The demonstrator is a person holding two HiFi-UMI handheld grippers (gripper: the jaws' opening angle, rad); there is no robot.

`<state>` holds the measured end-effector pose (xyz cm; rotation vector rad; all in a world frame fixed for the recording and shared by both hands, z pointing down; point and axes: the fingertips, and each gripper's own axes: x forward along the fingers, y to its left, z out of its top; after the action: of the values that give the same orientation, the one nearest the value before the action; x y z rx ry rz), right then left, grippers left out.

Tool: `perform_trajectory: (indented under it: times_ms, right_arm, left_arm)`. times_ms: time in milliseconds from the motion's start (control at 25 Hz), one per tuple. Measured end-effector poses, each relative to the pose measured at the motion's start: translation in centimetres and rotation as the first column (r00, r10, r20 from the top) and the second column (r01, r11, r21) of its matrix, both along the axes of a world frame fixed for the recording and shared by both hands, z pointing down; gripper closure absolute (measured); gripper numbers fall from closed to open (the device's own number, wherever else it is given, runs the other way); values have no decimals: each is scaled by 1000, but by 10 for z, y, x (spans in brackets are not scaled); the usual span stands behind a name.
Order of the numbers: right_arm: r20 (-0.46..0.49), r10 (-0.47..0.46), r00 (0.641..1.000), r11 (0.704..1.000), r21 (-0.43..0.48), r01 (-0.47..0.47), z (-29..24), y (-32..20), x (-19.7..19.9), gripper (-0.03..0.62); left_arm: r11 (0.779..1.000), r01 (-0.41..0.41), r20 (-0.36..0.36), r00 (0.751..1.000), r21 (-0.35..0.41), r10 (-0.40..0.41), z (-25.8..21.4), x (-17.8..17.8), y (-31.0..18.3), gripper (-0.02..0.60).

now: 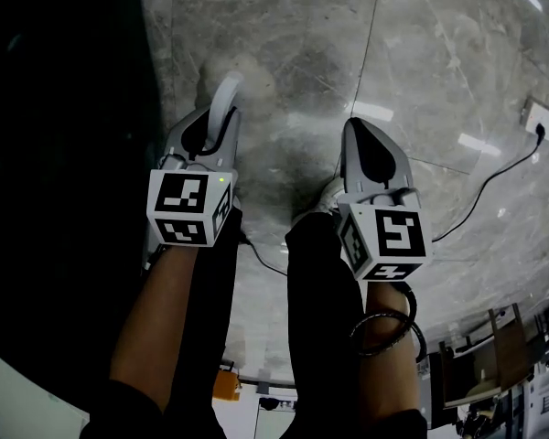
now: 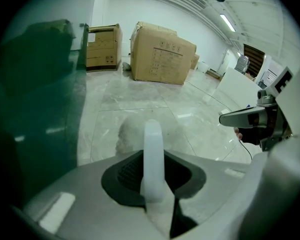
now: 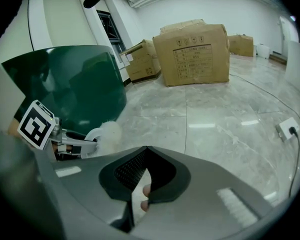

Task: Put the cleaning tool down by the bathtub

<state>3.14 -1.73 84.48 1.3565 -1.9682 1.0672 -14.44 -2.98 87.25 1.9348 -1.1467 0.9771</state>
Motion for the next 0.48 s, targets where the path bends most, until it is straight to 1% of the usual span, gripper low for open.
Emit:
perform_trajectory:
  times_ms: [120, 320, 480]
  right_arm:
    - [2, 4, 1000, 1000, -10, -4, 14, 2, 0, 569]
    - [-2, -21, 1000, 1000, -17, 21, 34, 7, -4, 568]
    - [-2, -22, 1000, 999, -34, 22, 49, 12, -2, 568]
  left_arm:
    - [1000, 3, 3, 1000, -14, -3, 15, 0, 4, 492]
    - [1000, 7, 8, 1000, -24, -7, 38, -2, 9, 492]
    - [999, 13, 11, 1000, -30, -13, 54, -5, 10, 492]
